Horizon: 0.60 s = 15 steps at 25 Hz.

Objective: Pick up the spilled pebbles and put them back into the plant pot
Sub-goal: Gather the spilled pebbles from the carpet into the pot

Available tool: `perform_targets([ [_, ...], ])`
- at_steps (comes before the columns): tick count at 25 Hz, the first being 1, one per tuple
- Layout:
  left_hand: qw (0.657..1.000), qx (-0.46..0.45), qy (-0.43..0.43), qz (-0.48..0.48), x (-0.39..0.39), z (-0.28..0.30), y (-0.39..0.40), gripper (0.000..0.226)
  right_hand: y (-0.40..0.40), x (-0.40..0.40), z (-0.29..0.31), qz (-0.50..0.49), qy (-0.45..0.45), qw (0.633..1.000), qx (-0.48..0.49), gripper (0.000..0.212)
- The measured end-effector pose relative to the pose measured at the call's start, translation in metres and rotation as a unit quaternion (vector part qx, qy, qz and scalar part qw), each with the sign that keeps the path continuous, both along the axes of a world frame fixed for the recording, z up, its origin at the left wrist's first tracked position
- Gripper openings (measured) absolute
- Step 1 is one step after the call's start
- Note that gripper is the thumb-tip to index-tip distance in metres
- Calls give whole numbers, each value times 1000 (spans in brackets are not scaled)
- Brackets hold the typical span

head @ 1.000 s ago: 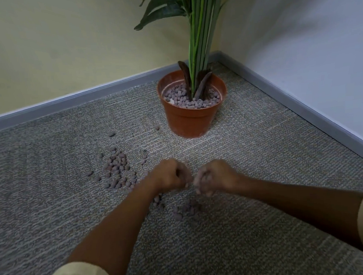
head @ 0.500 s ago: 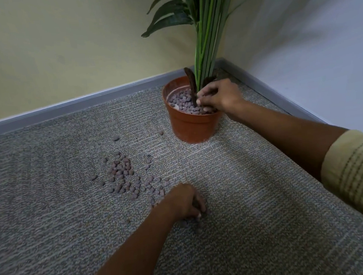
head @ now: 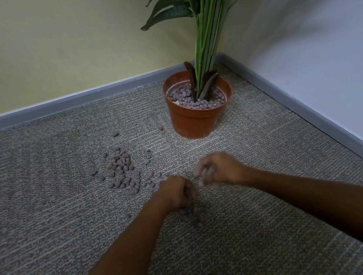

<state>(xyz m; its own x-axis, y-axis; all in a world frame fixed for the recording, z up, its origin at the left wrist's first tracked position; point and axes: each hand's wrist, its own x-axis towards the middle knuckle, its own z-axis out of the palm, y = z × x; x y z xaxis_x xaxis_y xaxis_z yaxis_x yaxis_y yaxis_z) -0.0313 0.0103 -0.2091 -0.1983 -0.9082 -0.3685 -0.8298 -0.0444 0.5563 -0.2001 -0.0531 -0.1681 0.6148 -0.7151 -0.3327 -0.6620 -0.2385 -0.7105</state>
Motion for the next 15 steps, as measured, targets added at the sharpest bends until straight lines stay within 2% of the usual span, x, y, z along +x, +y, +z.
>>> perform_targets([
  [1,1000,-2,-8,10,2,0,0,21,9,-2,-13,47,49,998,12,30],
  [3,1000,-10,-16,17,5,-2,0,20,23,-1,-31,117,113,986,-28,43],
  [5,999,-21,-35,17,7,0,1,16,36,5,-37,136,120,980,-79,49],
  [11,996,-47,-80,16,8,4,4,14,50,13,-34,163,93,977,-102,38],
  [15,996,-51,-41,63,9,5,-1,14,50,9,-34,190,94,970,-120,30],
])
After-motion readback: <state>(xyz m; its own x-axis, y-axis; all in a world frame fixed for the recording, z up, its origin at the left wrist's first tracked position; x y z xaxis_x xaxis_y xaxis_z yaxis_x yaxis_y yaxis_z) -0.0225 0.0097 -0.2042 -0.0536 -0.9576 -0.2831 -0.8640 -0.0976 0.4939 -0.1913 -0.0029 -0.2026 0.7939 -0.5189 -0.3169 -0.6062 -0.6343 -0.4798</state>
